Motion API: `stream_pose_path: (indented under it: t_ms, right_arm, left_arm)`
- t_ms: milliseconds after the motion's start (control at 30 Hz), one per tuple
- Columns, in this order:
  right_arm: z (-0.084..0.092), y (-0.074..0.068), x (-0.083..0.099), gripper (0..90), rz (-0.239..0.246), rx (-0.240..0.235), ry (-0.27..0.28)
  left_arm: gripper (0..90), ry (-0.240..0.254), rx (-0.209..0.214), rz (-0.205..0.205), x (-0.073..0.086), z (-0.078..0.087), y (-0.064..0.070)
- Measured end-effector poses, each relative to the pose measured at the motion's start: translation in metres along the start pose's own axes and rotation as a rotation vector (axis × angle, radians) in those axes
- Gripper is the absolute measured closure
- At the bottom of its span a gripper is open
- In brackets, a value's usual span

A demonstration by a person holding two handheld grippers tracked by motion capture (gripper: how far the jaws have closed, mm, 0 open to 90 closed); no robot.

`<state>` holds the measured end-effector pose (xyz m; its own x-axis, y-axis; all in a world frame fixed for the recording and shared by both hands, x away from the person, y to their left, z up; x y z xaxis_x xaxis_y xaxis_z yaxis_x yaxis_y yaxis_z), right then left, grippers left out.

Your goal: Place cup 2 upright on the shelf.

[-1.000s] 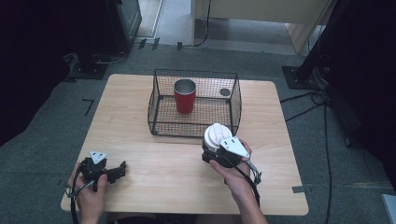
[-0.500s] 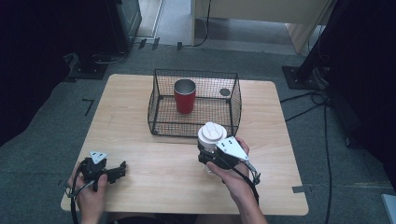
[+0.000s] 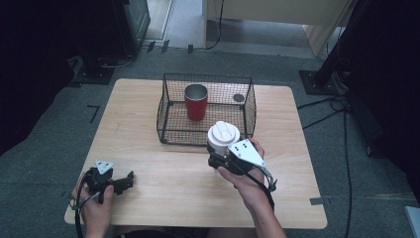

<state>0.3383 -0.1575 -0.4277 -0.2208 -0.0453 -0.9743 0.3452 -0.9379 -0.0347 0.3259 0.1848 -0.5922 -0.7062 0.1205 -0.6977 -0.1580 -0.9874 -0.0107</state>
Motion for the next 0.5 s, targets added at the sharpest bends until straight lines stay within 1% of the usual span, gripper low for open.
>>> stream_pose_path:
  t_ms: [67, 100, 133, 167, 233, 400, 433, 500]
  right_arm:
    - [-0.001, 0.000, -0.006, 15.9, 0.005, 0.002, 0.015]
    - [-0.002, -0.001, -0.013, 15.9, 0.005, -0.005, 0.043]
    - [-0.002, -0.001, -0.013, 15.9, 0.005, -0.005, 0.043]
    - [-0.002, -0.002, -0.018, 15.9, -0.001, -0.008, 0.065]
    - [-0.002, -0.001, -0.023, 15.9, -0.006, -0.001, 0.085]
    - [-0.005, 0.001, -0.029, 15.9, -0.023, 0.003, 0.100]
    - [-0.007, 0.001, -0.033, 15.8, -0.020, -0.001, 0.113]
    - [-0.007, 0.001, -0.034, 15.9, -0.017, -0.001, 0.115]
  left_arm:
    - [1.9, 0.001, 0.000, 0.002, 0.000, 0.000, 0.000]
    - [1.9, 0.001, 0.000, 0.002, 0.000, 0.000, 0.000]
    - [1.9, 0.001, 0.000, 0.002, 0.000, 0.000, 0.000]
    - [1.9, 0.001, 0.000, 0.002, 0.000, 0.000, 0.000]
    - [1.9, 0.001, 0.000, 0.002, 0.000, 0.000, 0.000]
    - [1.9, 0.001, 0.000, 0.002, 0.000, 0.000, 0.000]
    - [1.9, 0.001, 0.000, 0.002, 0.000, 0.000, 0.000]
    - [1.9, 0.001, 0.000, 0.002, 0.000, 0.000, 0.000]
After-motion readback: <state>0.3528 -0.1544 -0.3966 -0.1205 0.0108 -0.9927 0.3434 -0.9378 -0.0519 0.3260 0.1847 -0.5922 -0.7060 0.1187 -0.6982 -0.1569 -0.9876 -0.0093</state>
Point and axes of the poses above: each handheld gripper's, and its own axes: z roughly backward along the jaws, x roughly out of its underside, y roughly to its right, the point moved 10 cm from there along -z, roughly forward along the jaws
